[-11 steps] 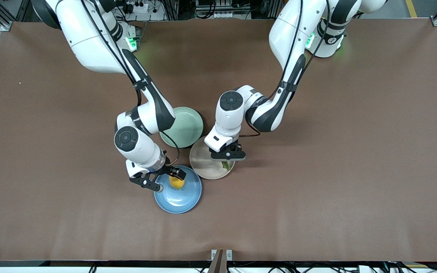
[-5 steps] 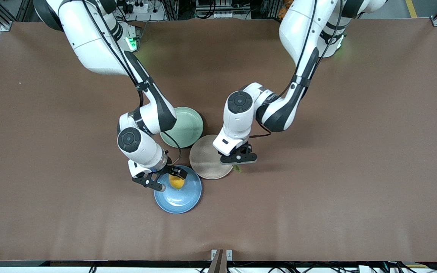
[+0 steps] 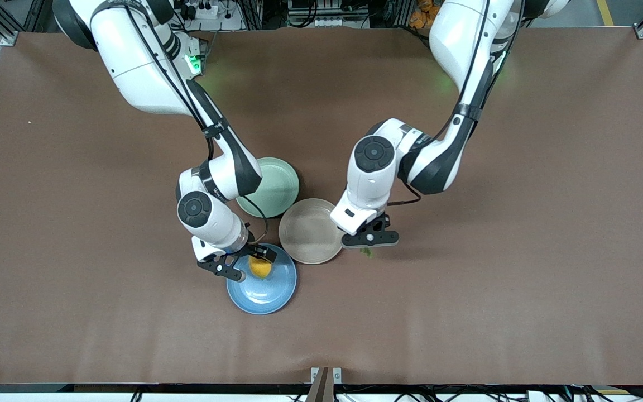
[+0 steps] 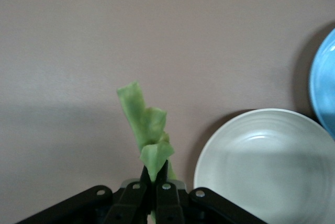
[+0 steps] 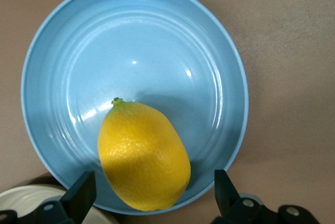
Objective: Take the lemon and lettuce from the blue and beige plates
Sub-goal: 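Carry the lettuce away with the left gripper while the right gripper grasps the lemon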
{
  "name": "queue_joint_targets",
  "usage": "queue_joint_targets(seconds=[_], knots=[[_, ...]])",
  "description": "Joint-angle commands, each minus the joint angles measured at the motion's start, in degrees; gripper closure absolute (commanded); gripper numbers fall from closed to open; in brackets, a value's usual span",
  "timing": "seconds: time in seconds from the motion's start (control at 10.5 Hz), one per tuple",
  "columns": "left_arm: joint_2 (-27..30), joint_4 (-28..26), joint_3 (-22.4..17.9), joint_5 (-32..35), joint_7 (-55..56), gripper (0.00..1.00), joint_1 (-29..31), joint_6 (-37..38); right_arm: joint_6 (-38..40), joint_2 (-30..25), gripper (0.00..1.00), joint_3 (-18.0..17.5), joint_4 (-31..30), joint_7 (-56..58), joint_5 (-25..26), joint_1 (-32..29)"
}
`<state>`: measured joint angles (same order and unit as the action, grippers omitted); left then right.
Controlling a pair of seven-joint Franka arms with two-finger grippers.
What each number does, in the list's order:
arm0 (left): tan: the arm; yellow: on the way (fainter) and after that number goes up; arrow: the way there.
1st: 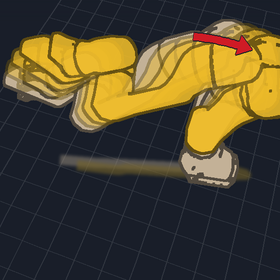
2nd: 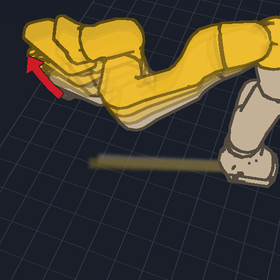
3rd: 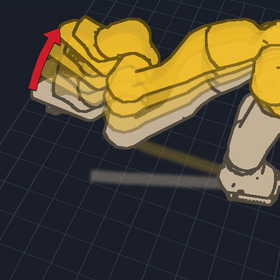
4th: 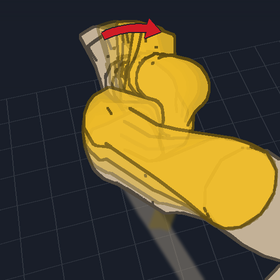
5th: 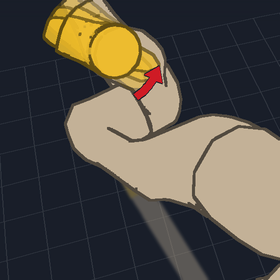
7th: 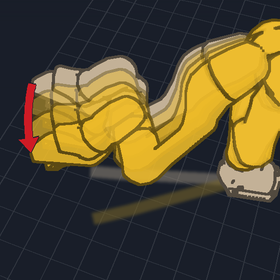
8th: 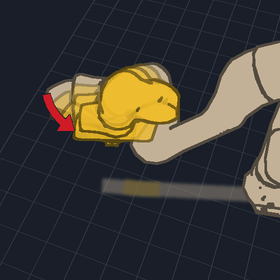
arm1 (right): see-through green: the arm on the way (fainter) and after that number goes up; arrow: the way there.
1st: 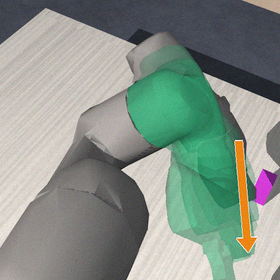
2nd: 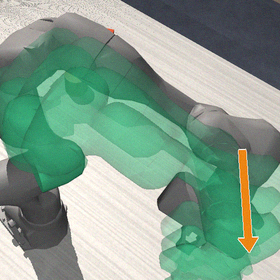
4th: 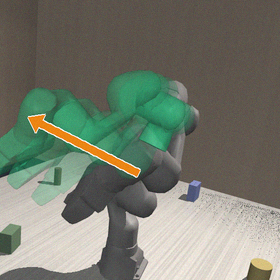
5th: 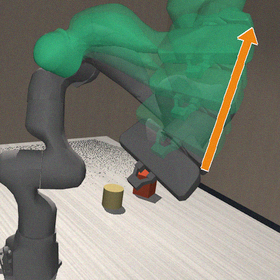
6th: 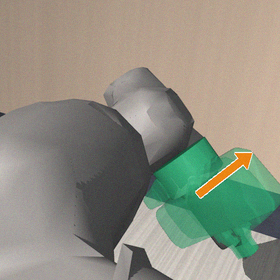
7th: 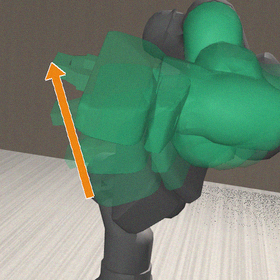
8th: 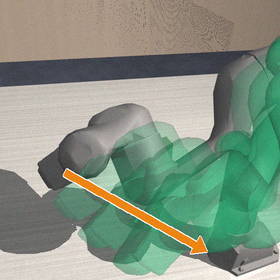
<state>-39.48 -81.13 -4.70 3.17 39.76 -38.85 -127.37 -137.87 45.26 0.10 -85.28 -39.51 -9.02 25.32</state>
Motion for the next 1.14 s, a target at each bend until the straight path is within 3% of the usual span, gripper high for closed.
queue_joint_targets(seconds=[0.0,0.57,1.04], knots=[[1.77,-0.87,0.39,-1.24,-4.41,1.0,2.19,2.82,-2.3,1.75,0.0,-0.01,1.17,-0.57,0.23,0.51],[3.79,-0.79,0.39,-6.33,-14.95,1.0,8.95,5.64,-1.62,1.94,0.0,0.08,2.13,-0.22,0.49,0.87],[3.62,-0.87,0.3,-6.33,-20.94,1.0,13.09,7.49,-1.7,1.93,0.0,0.17,2.4,-0.22,0.84,0.96]])
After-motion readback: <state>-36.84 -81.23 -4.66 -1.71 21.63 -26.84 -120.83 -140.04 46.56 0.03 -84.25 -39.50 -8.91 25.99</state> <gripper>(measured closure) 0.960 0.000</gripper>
